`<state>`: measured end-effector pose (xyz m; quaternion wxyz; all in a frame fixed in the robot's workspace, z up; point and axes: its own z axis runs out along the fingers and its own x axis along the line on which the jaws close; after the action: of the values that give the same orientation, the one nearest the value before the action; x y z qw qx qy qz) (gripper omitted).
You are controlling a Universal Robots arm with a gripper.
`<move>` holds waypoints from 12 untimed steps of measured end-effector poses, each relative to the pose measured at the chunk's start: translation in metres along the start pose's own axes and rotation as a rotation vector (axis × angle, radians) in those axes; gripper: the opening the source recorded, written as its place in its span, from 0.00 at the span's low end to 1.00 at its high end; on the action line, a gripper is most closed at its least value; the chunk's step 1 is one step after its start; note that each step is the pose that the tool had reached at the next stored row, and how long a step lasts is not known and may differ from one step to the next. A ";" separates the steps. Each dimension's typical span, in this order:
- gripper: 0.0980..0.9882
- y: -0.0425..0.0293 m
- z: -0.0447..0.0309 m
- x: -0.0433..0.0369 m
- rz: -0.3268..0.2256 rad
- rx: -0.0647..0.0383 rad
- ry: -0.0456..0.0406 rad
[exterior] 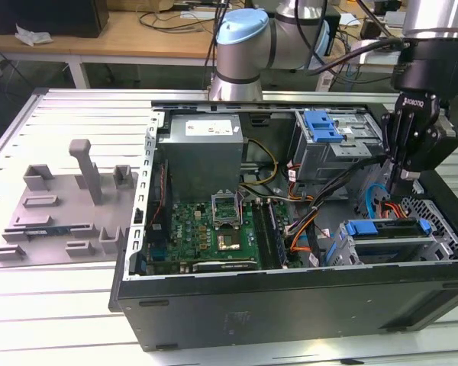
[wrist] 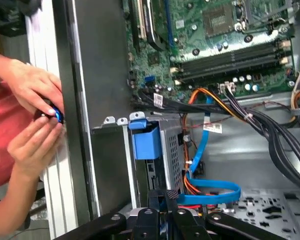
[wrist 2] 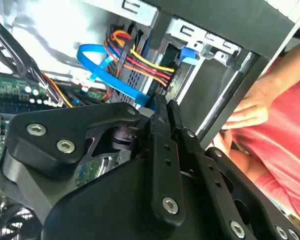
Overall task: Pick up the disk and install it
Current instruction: 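Insert the second disk wire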
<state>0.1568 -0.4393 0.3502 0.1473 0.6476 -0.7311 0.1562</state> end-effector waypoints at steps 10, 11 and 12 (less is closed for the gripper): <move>0.07 0.0024 0.0078 0.0174 0.022 0.037 -0.1049; 0.07 0.0031 0.0082 0.0184 0.022 0.037 -0.1142; 0.07 0.0041 0.0087 0.0195 0.022 0.036 -0.1232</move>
<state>0.1504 -0.4600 0.3503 0.0887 0.6503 -0.7431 0.1306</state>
